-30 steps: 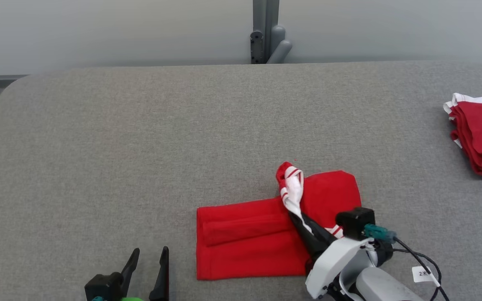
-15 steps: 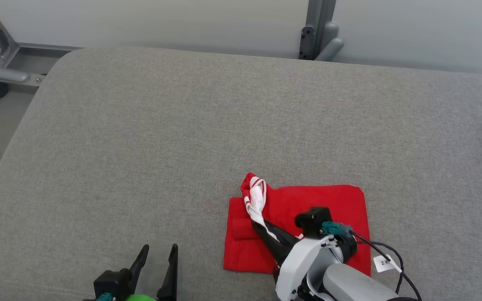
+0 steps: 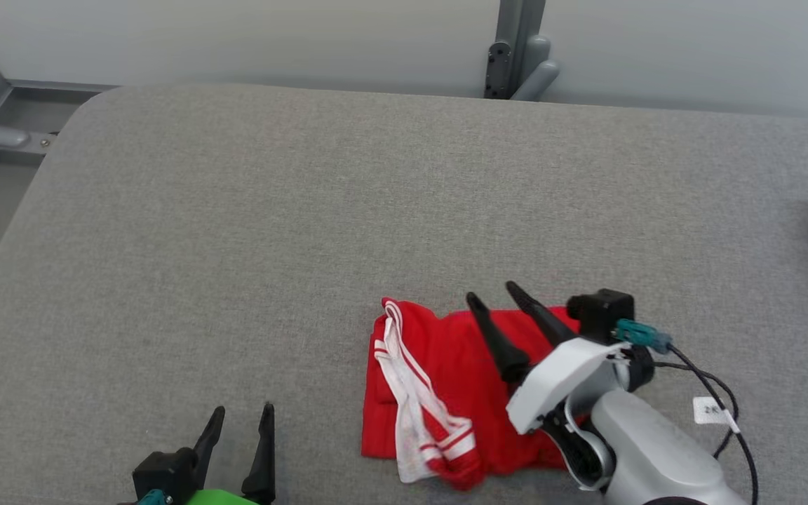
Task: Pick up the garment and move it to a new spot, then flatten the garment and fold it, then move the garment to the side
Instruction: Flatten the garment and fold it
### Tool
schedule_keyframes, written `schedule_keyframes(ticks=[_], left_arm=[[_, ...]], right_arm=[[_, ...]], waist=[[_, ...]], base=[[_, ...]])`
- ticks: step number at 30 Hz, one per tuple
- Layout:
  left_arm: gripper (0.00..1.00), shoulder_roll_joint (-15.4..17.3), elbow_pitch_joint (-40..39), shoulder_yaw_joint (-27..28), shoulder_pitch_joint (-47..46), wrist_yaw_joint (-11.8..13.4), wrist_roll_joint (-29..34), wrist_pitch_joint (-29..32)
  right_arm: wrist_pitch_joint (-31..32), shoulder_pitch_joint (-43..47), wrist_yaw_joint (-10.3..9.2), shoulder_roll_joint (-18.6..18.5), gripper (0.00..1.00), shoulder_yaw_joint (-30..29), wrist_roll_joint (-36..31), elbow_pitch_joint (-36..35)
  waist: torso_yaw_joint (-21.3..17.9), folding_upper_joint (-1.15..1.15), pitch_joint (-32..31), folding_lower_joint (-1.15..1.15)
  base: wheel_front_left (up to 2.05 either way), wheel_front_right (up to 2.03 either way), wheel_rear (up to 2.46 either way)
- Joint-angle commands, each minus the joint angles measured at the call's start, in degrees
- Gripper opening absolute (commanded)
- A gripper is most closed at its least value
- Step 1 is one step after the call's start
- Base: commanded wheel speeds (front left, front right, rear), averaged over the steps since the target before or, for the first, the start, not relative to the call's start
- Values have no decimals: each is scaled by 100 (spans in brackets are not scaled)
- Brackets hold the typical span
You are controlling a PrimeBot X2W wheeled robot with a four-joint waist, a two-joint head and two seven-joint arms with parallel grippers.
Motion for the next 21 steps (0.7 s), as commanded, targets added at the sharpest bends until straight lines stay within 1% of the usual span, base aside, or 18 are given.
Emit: schedule_keyframes(ticks=[1, 7, 12, 13, 14, 15, 16, 21], left_arm=[[100, 17, -36, 51, -64, -11, 54, 4], [100, 17, -122, 191, -24, 29, 133, 4], [100, 18, -246, 321, 116, 74, 226, 4], [100, 17, -264, 330, 143, 77, 258, 4], [100, 17, -264, 330, 143, 77, 258, 4], [100, 19, -302, 375, 165, 97, 306, 4], [100, 19, -302, 375, 165, 97, 306, 4], [100, 17, -388, 455, 232, 93, 420, 4]], right_arm=[[-11, 303, -1, -62, 100, -302, -206, -94], [-12, 858, 0, -162, 100, -1323, -1028, -445], [-13, 1313, -1, -58, 100, -2129, -1444, -738], [-13, 1358, 0, -64, 100, -2217, -1602, -818], [-13, 1358, 0, -64, 100, -2217, -1602, -818], [-13, 1523, 0, -33, 100, -2470, -1720, -879], [-13, 1523, 0, -33, 100, -2470, -1720, -879], [-13, 1785, 0, -55, 100, -2786, -2336, -1155]], waist=[[-213, 0, -90, 0], [-502, 0, -204, 0], [-694, 0, -328, 0], [-723, 0, -356, 0], [-723, 0, -356, 0], [-783, 0, -413, 0], [-783, 0, -413, 0], [-858, 0, -520, 0]], base=[[0, 0, 0], [0, 0, 0], [0, 0, 0], [0, 0, 0], [0, 0, 0], [0, 0, 0], [0, 0, 0], [0, 0, 0]])
